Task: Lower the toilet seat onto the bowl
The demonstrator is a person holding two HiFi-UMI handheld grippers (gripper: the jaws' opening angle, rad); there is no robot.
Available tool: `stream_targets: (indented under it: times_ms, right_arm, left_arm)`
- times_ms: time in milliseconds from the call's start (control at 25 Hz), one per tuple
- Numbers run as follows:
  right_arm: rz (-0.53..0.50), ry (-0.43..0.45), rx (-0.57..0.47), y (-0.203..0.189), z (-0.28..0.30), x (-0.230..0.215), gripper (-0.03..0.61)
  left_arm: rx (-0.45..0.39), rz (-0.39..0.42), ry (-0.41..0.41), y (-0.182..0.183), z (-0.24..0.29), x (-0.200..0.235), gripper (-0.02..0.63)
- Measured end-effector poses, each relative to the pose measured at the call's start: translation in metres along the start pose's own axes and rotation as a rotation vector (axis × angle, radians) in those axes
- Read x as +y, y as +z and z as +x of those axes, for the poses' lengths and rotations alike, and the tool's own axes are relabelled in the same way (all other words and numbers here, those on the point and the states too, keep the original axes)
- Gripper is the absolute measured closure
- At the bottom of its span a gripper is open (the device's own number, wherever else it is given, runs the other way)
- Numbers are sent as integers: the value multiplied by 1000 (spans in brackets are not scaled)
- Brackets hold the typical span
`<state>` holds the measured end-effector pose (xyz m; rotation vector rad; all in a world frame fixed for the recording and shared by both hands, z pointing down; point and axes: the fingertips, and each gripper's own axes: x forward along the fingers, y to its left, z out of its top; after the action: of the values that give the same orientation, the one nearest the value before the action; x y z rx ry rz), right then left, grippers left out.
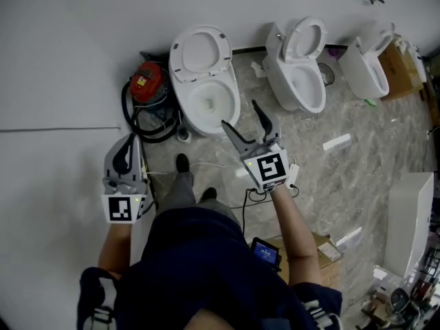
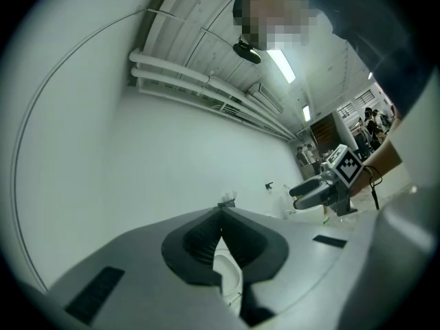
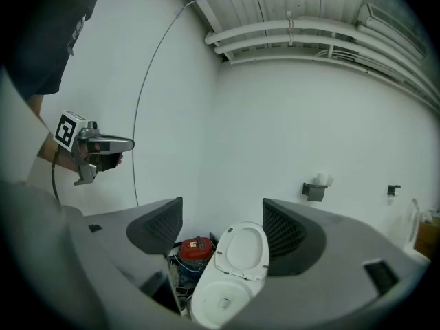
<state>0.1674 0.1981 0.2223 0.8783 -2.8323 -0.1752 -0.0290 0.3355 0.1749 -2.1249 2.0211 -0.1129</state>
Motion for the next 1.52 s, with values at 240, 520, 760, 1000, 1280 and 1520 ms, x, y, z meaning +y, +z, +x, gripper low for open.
stream_targets:
  times_ms: [240, 520, 760, 1000, 1280, 1520]
  right_arm:
    - [-1, -17, 20, -2, 36, -6, 210]
    - [14, -35, 65, -13, 107, -19, 210]
    - [80, -50, 101, -28, 193, -30, 210]
    - [195, -51, 138, -43, 279, -42, 210]
    - [309, -44, 159, -74, 355, -58, 210]
    - [465, -30, 134, -97, 393, -81, 210]
  left_arm:
    - [-9, -9, -18, -11, 23, 23, 589]
    - [9, -19, -55, -33, 65, 64, 589]
    - [23, -34, -87, -60, 108, 117, 589]
    - [61, -59, -90, -83, 142, 176, 589]
    - [101, -61, -78, -109, 170, 213, 589]
    - [134, -54, -38, -123, 185, 222, 589]
